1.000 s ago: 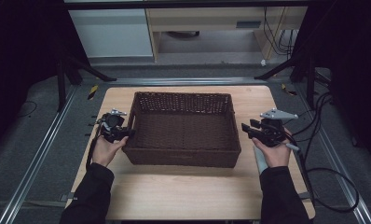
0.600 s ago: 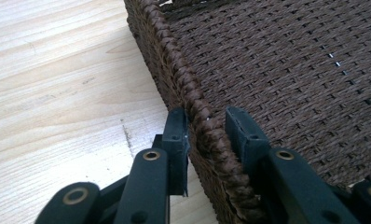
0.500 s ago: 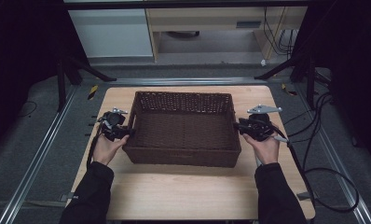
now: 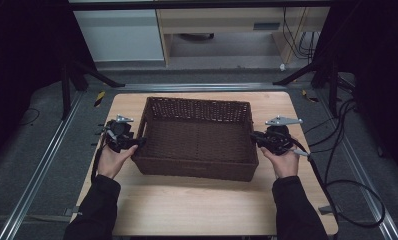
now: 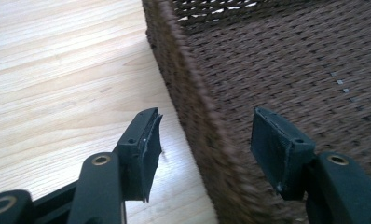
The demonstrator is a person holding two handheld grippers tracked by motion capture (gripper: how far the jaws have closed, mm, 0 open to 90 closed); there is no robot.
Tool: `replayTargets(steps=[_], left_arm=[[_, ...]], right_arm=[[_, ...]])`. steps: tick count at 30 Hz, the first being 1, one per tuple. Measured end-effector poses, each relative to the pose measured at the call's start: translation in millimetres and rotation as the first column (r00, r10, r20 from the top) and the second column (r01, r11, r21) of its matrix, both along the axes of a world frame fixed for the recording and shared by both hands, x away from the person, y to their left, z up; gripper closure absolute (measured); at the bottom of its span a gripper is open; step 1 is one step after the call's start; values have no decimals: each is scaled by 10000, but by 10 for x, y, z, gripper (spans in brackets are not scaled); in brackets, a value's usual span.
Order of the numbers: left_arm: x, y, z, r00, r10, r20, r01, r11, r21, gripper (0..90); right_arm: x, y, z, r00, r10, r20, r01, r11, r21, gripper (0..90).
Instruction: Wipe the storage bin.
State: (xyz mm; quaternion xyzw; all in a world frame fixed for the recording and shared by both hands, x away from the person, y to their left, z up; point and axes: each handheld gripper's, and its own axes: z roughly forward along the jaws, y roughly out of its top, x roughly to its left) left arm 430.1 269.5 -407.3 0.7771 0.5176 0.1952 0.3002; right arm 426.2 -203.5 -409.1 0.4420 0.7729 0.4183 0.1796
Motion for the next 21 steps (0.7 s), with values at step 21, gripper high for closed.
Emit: replayTargets(steps=[21], left_arm=[[13,106,-137,9992,54,-406,-93,9953,-961,755]], right_arm=[[-18,60,45,9988,-331,357,340,9991,-261,667]])
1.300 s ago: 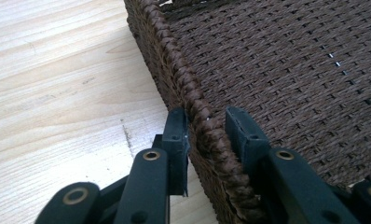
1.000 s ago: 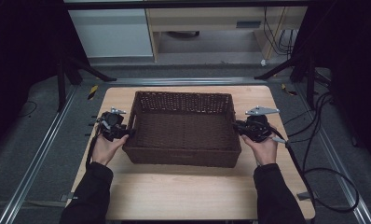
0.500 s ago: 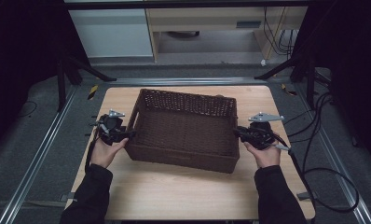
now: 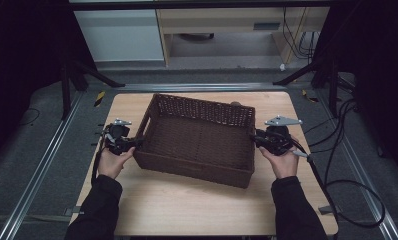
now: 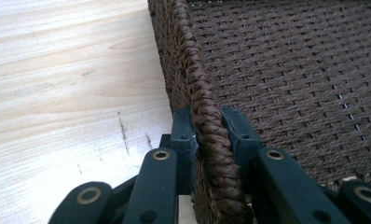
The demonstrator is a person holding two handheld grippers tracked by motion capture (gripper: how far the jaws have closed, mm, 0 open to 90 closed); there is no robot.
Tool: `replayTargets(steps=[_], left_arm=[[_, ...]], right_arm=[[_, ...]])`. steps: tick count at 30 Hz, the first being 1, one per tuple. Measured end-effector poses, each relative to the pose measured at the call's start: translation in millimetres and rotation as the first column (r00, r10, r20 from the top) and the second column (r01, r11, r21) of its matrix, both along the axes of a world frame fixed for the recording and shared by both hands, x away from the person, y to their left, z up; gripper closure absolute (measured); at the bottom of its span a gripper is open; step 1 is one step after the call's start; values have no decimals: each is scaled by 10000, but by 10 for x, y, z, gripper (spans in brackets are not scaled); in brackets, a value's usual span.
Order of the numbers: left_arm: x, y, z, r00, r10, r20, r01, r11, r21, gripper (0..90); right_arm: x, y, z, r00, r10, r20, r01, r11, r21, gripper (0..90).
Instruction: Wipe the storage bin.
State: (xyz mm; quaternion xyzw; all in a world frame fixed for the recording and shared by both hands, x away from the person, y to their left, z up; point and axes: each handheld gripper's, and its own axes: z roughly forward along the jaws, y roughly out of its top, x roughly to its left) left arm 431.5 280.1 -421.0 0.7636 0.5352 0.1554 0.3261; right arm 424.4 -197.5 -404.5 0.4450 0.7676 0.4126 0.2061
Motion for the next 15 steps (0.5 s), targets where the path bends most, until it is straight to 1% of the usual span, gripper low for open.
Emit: replayTargets(steps=[1,2,4,5,6,7,8,10,12,13,14,15], left_arm=[[4,5,-1,10000,-8,4,8,10000,-27,752],[2,3,4,10000,3,41,-3,10000,41,743],[-5,0,9,9999,55,115,-56,9999,83,702],[-14,1,21,9999,89,148,-90,9999,78,702],[-22,2,29,9999,80,128,-81,9999,65,682],[-61,2,56,9997,14,236,-16,10000,57,645],[-61,2,56,9997,14,236,-16,10000,57,630],[-110,0,77,9994,-32,358,27,9999,146,622],[-150,2,86,9992,-35,386,24,9996,288,620],[-159,5,85,9990,18,439,-31,9996,289,621],[-164,13,82,9989,56,469,-67,9997,216,621],[-159,21,78,9991,71,411,-79,9998,173,625]], right_arm=[[38,39,-34,9999,-93,-90,91,9997,-219,692],[43,46,-45,9999,-169,-4,169,9991,-395,704],[38,37,-38,9998,-148,-126,144,9993,-335,717],[38,37,-38,9998,-148,-126,144,9993,-335,717],[34,31,-41,9998,-145,-154,141,9995,-294,720],[19,33,-48,9998,-149,-120,146,9994,-301,721],[19,33,-48,9998,-149,-120,146,9994,-301,721],[-6,37,-42,9998,-135,-152,129,9992,-374,720],[-49,39,-34,9997,-102,-239,93,9993,-365,715],[-88,34,-24,9993,-53,-363,41,9995,-328,711],[-88,34,-24,9993,-53,-363,41,9995,-328,711],[-113,33,-17,9990,-29,-440,15,9995,-308,709]])
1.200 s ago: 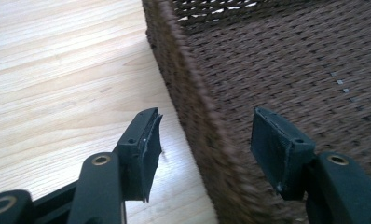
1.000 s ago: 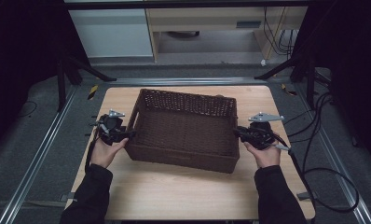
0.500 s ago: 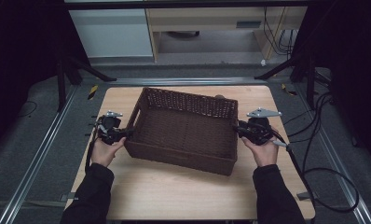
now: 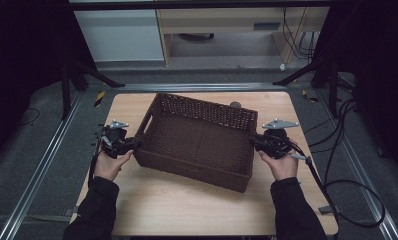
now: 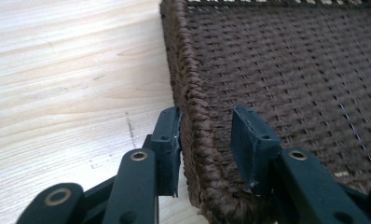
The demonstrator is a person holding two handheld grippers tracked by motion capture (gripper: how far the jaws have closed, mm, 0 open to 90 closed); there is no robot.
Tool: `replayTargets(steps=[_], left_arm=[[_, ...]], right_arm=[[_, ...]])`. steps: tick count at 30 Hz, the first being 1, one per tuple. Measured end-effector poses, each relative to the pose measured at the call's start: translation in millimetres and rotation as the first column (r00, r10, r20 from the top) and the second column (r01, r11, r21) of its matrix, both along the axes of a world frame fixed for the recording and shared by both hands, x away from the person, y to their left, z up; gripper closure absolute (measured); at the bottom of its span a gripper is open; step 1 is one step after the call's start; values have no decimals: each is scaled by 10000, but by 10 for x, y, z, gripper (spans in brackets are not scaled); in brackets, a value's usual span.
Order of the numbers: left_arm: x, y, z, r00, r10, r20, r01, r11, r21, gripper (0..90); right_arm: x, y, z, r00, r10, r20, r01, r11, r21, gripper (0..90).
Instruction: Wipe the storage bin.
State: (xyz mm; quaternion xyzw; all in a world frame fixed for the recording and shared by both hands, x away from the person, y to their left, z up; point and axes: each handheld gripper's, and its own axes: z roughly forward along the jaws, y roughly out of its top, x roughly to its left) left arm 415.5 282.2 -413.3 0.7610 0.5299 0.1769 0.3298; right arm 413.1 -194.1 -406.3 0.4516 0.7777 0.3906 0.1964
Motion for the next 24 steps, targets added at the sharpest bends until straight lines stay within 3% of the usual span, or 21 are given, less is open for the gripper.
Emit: replayTargets(steps=[4,6,9,12,14,17,24], left_arm=[[46,27,-29,9999,145,-89,-146,9999,-92,732],[89,12,-47,9998,-3,-197,3,10000,8,784],[159,-16,-47,9999,162,-56,-160,9993,336,796],[225,28,-62,9997,252,-57,-252,9997,-8,796],[227,30,-61,9997,234,-57,-234,9997,0,796],[217,27,-47,9995,315,18,-316,9994,130,755],[134,94,48,9987,445,254,-438,9987,-252,610]], right_arm=[[-34,2,36,9998,150,-159,-151,9999,-85,690],[5,-10,62,10000,46,47,-46,10000,-30,670],[51,-8,59,9999,-105,126,106,9999,-65,671],[148,-2,18,9989,-416,236,420,9990,-136,669],[163,1,3,9988,-433,224,436,9990,-140,664],[163,13,-7,9984,-498,260,504,9985,-232,670],[88,5,9,9992,-378,97,380,9991,-163,689]])
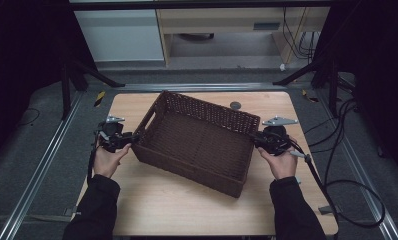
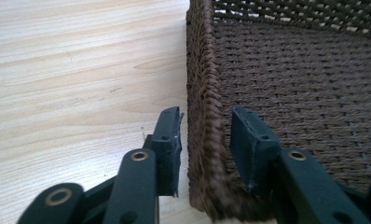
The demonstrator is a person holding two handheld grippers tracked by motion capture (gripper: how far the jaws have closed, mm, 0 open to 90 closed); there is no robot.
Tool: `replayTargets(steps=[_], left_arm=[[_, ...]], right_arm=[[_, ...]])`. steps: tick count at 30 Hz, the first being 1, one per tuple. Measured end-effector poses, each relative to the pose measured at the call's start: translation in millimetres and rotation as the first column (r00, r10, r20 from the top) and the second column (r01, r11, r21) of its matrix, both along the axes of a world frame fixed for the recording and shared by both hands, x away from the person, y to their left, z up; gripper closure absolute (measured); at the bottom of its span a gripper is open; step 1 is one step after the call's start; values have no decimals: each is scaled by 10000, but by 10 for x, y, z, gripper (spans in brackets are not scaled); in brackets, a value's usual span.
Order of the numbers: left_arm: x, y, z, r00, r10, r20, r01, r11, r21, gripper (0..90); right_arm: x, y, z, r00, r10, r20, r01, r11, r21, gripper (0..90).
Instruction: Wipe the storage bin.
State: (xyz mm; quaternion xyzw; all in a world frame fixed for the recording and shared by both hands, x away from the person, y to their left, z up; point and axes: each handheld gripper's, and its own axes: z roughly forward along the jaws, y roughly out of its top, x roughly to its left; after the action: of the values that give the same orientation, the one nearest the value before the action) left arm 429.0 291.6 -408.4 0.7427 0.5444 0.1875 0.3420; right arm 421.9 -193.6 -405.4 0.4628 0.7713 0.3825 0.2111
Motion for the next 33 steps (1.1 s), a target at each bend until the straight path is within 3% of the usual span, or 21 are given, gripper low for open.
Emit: replayTargets(steps=[5,15,24,28,33], left_arm=[[-91,11,105,9995,159,278,-157,9999,-60,568],[-287,13,206,9988,292,393,-279,9990,-344,520],[-350,-157,107,9999,17,136,-12,9993,-364,456],[-333,-167,90,9996,88,274,-79,9994,-339,420],[-302,-177,85,9991,139,398,-130,9996,-232,429]], right_arm=[[-89,-3,11,9999,88,-139,-86,9999,114,685],[-195,11,31,9993,245,-265,-242,9996,111,679],[-240,20,51,9988,387,-289,-385,9992,73,656],[-200,-22,68,9996,113,265,-111,9999,-69,577],[-118,-29,24,9992,-97,391,105,9998,-191,544]])
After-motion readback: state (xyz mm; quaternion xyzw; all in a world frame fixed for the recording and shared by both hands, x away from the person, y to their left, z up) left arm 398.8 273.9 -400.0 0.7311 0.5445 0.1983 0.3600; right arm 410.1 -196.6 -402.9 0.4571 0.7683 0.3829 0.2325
